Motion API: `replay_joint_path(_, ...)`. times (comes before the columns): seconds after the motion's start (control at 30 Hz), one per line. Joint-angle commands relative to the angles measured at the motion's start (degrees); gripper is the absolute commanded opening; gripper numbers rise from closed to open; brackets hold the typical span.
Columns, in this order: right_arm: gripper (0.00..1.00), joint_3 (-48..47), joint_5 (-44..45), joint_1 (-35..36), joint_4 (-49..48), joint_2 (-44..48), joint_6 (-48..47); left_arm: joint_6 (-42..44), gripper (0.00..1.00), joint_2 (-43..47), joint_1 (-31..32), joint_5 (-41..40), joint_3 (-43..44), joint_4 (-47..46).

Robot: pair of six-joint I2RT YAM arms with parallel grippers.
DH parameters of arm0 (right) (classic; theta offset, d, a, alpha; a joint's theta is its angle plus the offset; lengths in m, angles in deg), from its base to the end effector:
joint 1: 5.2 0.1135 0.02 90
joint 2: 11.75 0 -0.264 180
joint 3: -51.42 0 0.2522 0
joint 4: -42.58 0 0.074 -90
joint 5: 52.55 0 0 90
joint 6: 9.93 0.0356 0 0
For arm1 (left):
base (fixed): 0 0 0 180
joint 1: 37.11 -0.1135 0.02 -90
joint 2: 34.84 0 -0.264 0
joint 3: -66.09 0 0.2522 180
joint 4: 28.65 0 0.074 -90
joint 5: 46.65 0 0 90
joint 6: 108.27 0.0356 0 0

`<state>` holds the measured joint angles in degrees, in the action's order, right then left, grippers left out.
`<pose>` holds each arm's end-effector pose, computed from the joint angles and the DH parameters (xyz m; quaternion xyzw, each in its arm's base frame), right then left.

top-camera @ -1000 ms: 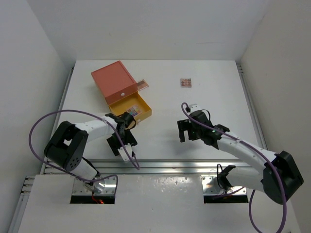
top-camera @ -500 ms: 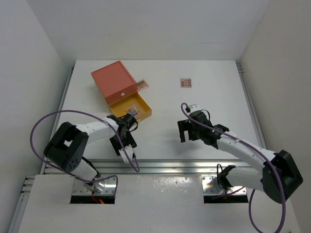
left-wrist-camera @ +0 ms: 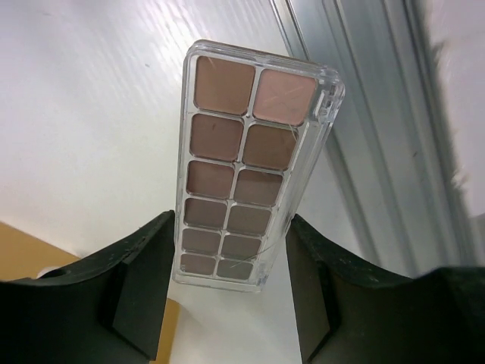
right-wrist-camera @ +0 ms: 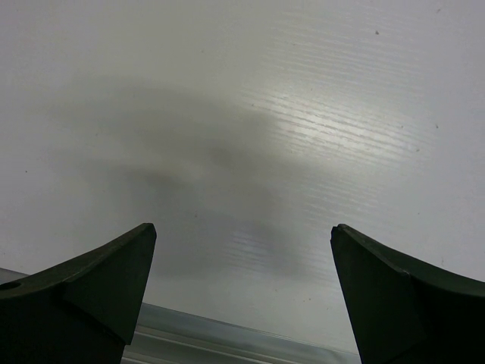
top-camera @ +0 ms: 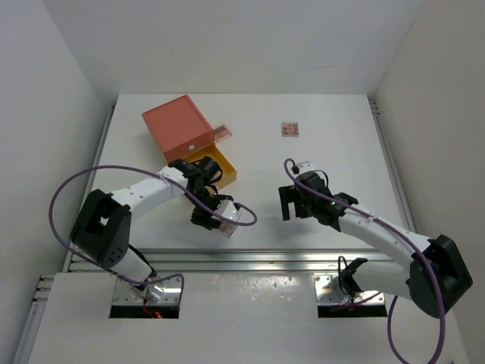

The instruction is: Organize the makeup

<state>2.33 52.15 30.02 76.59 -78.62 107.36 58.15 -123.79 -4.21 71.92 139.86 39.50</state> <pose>0.1878 0.1215 0.1941 -0.0230 0.9378 0.0651 0.3402 0.2181 -0.1614 0.2069 0.7975 0.5479 -0.2079 0.1437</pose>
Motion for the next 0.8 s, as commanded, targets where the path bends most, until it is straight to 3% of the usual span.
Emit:
replay_joint_path(0.0,0.99,-3.34,1.03,-0.68,-0.65,0.69,1.01,-13.82,0.19,2.37,-0.47,7.02,3.44,2.83)
replay_joint_path(0.23,0.99,-4.22,0.42,-1.65,-1.35,-0.01,0.92,-35.26,0.17,3.52,-4.52,5.36,11.87,-3.76)
replay_joint_path(0.37,0.99,-4.31,-0.19,-2.43,-2.32,-0.54,1.10,-46.78,0.17,2.29,-6.88,-6.47,15.66,-10.43)
replay_joint_path(0.57,0.99,-5.45,-1.78,-3.32,-2.85,-2.38,0.92,-51.19,0.17,-2.28,-10.14,-14.51,16.81,-18.26)
replay_joint_path(0.77,0.99,-6.06,-3.53,-5.16,-3.29,-3.53,0.40,-50.06,0.17,-9.31,-11.28,-22.94,17.33,-21.51)
